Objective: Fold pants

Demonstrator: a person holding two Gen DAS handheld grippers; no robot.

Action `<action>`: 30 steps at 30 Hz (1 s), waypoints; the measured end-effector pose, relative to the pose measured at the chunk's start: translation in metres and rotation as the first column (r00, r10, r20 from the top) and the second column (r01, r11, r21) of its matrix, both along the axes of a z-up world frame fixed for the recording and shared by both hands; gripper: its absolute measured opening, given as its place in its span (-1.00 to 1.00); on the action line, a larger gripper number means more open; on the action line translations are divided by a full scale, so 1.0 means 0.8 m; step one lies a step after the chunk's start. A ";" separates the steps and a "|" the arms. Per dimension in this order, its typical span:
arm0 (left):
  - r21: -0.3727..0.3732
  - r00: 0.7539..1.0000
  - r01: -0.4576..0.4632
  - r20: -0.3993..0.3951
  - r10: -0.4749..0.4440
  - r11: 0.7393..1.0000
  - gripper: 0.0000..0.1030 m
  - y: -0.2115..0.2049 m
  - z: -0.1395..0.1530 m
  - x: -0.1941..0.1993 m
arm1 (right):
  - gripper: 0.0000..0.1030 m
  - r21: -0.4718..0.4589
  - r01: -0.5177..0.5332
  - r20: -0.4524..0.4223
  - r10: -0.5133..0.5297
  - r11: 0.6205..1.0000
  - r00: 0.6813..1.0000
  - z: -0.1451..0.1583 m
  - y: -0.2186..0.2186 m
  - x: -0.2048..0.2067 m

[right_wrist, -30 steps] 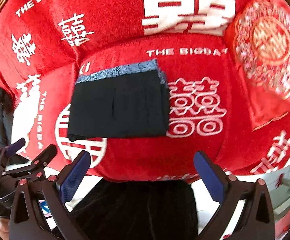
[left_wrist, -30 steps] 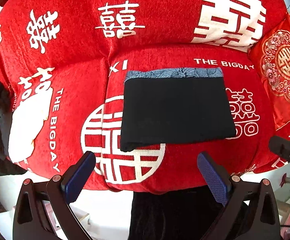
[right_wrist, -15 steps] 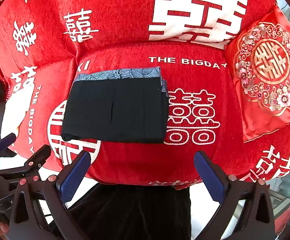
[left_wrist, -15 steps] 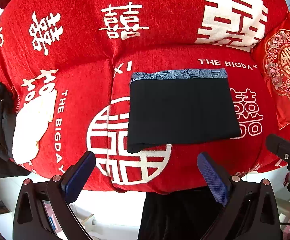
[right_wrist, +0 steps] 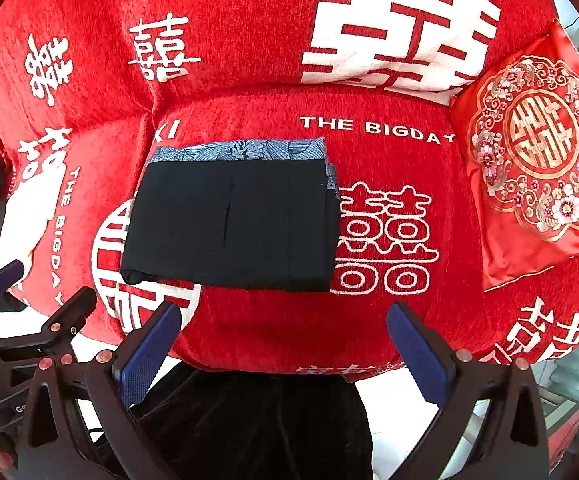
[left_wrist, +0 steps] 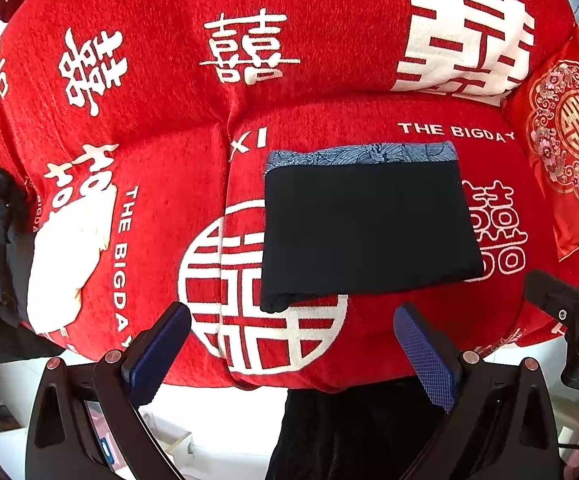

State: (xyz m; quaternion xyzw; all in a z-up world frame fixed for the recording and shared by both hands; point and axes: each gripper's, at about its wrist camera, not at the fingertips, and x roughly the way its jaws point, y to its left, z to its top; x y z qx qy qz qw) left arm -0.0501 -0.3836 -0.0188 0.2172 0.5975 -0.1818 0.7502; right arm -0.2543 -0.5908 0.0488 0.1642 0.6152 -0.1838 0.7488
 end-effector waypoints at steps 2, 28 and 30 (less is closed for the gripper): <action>0.006 1.000 0.005 0.000 -0.005 1.000 0.98 0.000 -0.001 -0.001 | 0.99 0.000 -0.002 -0.004 0.002 1.000 1.000 -0.001 -0.001 0.001; 0.016 0.999 0.041 0.004 -0.041 0.999 0.98 0.001 -0.004 -0.006 | 0.99 0.001 -0.006 -0.038 0.006 1.000 0.999 -0.014 0.002 0.005; 0.015 0.999 0.038 -0.001 -0.038 0.999 0.98 0.002 -0.005 -0.005 | 0.99 0.000 -0.009 -0.039 0.009 1.000 0.999 -0.014 0.004 0.005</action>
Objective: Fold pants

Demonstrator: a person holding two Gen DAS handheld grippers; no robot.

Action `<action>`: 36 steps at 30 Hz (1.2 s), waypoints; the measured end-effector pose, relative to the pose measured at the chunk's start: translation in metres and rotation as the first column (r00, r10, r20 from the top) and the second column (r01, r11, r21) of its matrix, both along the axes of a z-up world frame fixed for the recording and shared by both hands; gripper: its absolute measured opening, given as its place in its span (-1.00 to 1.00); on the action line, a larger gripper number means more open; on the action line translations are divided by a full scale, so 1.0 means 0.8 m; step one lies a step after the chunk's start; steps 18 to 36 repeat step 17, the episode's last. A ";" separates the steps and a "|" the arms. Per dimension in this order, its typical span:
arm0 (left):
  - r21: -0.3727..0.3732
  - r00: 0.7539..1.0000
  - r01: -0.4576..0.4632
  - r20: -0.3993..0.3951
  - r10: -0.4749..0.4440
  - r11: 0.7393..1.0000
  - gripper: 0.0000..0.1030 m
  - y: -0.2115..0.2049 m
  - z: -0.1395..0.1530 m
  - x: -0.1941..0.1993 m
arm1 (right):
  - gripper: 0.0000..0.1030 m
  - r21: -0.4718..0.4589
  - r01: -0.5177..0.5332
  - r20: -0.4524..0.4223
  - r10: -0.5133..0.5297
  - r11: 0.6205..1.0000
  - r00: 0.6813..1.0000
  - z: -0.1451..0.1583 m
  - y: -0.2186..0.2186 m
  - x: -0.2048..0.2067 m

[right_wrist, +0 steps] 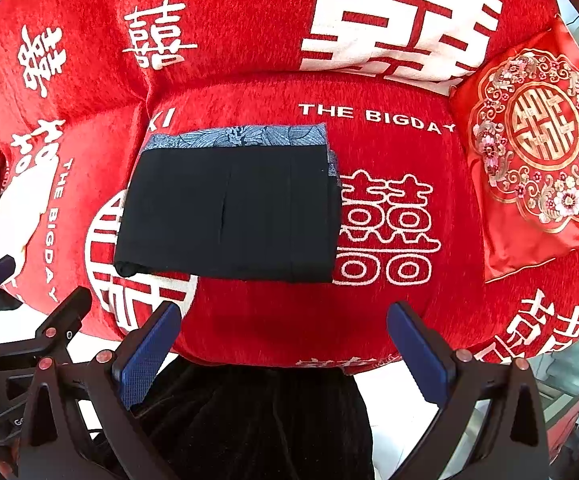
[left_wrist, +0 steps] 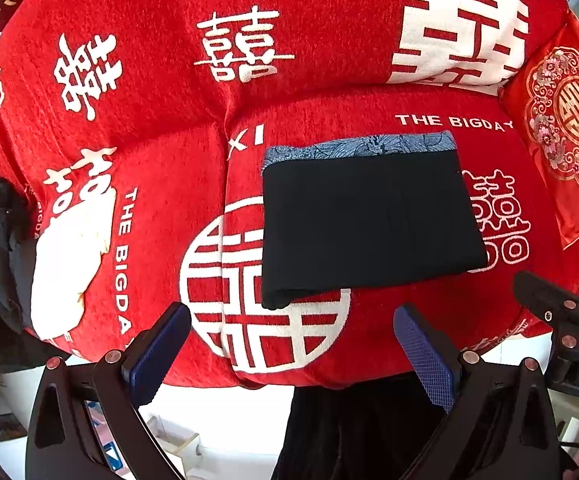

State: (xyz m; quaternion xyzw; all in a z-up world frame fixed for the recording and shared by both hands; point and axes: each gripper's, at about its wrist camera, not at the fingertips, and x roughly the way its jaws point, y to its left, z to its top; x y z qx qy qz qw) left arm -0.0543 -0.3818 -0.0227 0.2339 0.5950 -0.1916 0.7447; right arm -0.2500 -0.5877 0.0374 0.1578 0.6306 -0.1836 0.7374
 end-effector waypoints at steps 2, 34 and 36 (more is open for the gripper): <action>-0.001 1.000 -0.001 -0.003 0.001 1.000 0.98 0.001 0.000 0.000 | 0.99 0.001 -0.001 0.000 0.001 1.000 1.000 0.000 0.001 0.000; -0.032 1.000 0.003 -0.011 -0.004 0.999 0.98 0.007 0.000 -0.002 | 0.99 0.003 0.020 -0.009 -0.020 1.000 1.000 -0.005 0.004 -0.004; -0.032 1.000 0.003 -0.011 -0.004 0.999 0.98 0.007 0.000 -0.002 | 0.99 0.003 0.020 -0.009 -0.020 1.000 1.000 -0.005 0.004 -0.004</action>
